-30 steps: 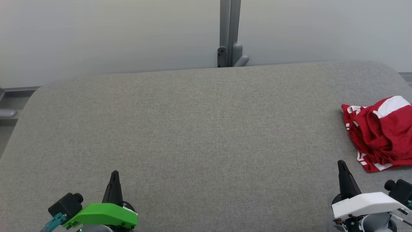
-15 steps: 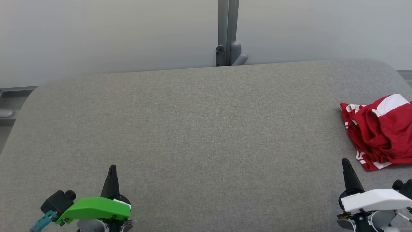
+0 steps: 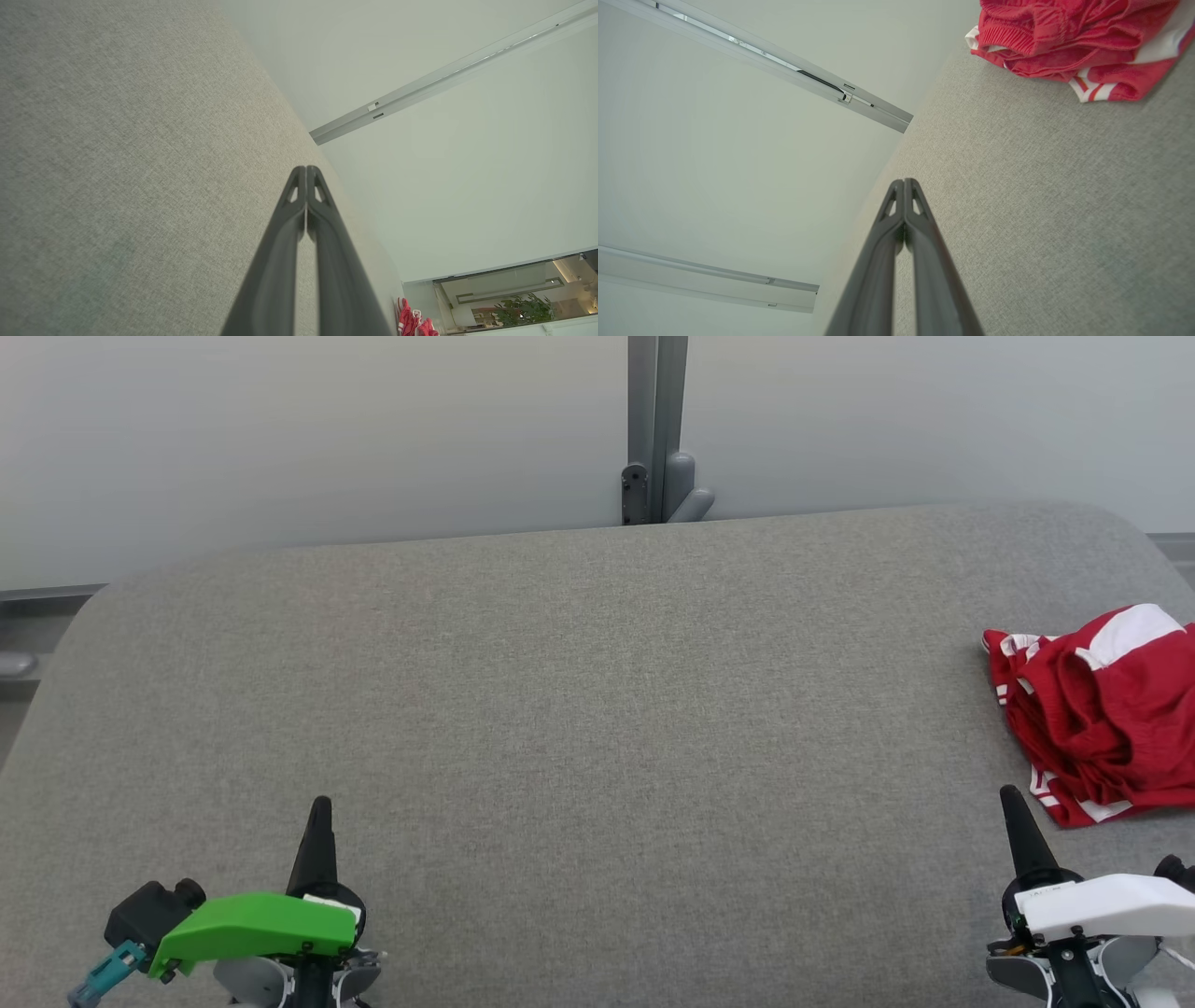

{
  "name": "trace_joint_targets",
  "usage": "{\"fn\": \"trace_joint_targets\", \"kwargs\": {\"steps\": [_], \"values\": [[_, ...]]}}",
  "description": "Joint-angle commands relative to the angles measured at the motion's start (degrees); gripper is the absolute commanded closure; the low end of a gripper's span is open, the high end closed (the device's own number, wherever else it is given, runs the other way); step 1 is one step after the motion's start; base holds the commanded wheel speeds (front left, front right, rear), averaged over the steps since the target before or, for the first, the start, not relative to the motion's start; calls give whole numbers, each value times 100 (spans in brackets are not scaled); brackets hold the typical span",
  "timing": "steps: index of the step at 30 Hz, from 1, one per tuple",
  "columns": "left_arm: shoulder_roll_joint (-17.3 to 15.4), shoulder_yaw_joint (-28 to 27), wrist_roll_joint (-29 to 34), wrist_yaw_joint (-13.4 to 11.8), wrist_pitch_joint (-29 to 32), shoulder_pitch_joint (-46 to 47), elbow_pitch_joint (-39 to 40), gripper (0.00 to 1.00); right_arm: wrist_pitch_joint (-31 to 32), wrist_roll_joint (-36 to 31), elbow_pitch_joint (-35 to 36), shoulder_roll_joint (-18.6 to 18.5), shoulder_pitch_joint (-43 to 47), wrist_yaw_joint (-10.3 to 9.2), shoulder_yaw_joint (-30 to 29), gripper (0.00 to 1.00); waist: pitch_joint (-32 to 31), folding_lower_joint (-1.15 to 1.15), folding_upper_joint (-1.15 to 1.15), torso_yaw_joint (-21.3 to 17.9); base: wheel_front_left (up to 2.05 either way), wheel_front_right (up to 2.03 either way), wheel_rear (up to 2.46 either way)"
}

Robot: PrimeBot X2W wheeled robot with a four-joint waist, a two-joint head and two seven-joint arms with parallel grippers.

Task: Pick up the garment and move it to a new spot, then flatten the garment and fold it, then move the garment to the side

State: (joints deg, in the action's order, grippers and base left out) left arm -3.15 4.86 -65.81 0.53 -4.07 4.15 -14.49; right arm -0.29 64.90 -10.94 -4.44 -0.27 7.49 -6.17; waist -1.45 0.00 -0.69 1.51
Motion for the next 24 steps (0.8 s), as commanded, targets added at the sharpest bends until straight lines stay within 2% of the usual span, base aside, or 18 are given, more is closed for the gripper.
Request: {"fn": "trace_joint_targets", "kwargs": {"steps": [1,24], "values": [[-3,-39,-166,42,38,150,80,100,40,158,36,-55,-112,1,-35,100,2,0,35,-3,0,0,0],[9,-192,-1293,138,297,267,223,100,267,1562,22,-217,-186,1,-73,100,50,0,48,-59,0,0,0]]}}
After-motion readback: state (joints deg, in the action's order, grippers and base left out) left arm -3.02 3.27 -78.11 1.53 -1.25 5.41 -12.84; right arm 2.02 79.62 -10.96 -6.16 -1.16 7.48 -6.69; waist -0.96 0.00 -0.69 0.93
